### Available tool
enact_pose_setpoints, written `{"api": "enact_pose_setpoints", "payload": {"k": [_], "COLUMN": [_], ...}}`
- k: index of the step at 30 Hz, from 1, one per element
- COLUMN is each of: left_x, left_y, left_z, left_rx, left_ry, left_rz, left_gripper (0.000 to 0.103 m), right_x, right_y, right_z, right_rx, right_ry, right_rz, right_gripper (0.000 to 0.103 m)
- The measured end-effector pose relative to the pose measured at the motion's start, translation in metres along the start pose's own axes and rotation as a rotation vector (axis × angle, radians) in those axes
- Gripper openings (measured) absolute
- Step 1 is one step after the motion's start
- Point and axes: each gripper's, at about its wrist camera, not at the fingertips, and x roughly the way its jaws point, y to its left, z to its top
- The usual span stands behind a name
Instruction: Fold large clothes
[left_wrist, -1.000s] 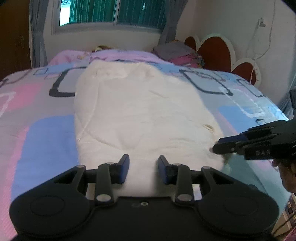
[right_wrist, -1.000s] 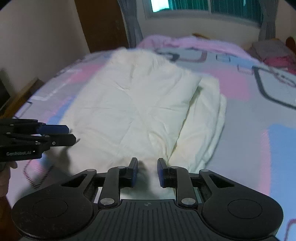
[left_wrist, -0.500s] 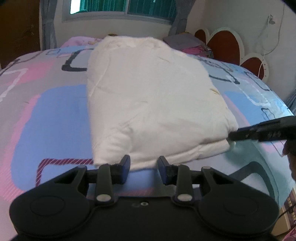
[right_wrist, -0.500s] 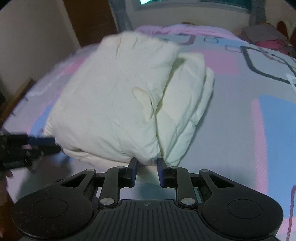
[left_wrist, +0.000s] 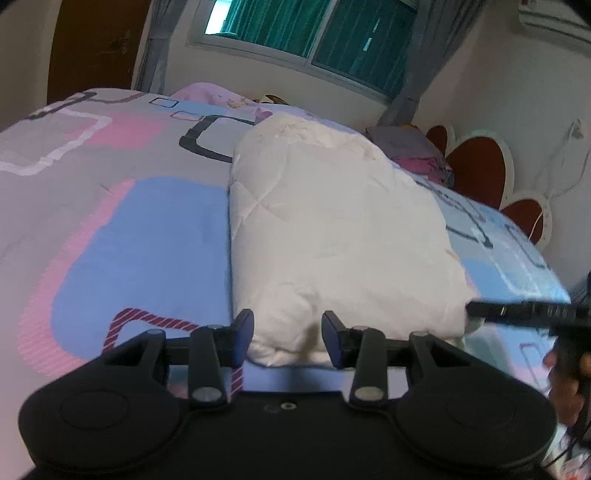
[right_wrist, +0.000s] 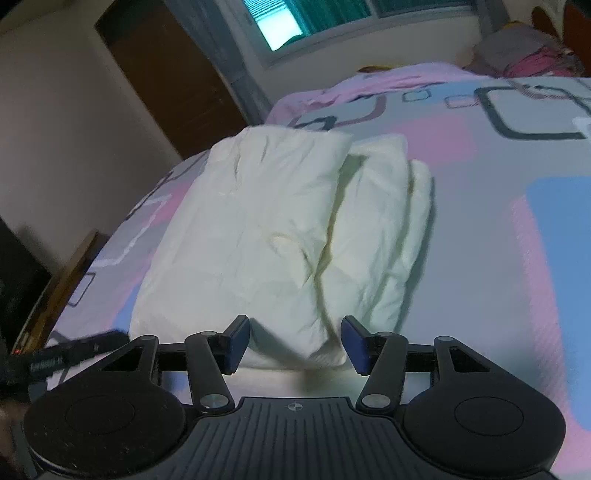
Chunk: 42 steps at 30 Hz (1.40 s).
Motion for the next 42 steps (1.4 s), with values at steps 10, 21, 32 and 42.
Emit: {"api": "enact_pose_setpoints", "payload": {"k": [10,21,32,42], "left_x": [-0.014,-0.113,-0.155,-0.177], "left_y": [-0.013,-0.106,-0.15,-0.152], "left_z": [-0.013,-0.035,-0.075,-0.083], "left_rx": [0.048,0.154,0.208,0.2], "left_ry": [0.039,-0.139,-0.11,-0.156], "left_rz": [0.056,0.146,0.16,0.165], "left_gripper": [0.046,0.103,0.103,0.103], "right_x": [-0.026,-0.155,-0.183,-0.2], "right_y": [0.01,0.068,0.102,0.112], "right_z": [-0.018,-0.073,-0.101,-0.116], "right_rx": [-0.075,-0.173,-0.243,-0.255], "right_ry": [-0.003,-0.178,-0.202,-0.23], "right_rz": [-0.073,-0.218,-0.308,-0.317], "right_gripper": [0.026,0.103,0.103,0.103]}}
